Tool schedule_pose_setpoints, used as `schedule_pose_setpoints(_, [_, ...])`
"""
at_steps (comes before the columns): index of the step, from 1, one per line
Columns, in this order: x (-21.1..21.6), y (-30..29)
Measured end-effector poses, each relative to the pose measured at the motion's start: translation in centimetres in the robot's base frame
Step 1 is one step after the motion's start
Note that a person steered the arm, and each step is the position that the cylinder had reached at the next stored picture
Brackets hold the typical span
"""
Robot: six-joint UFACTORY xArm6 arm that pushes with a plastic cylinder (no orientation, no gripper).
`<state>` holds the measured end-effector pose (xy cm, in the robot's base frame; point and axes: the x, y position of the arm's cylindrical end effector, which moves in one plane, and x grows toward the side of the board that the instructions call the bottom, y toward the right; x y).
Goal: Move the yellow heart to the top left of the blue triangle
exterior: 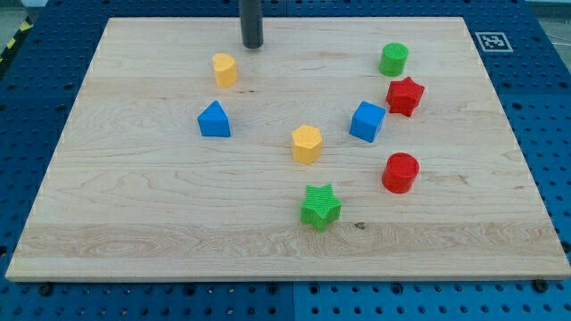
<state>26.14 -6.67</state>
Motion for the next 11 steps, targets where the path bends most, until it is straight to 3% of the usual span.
schedule_pose_setpoints(3, [5.3,-1.1])
schedule_pose_setpoints(11, [8.0,-3.8])
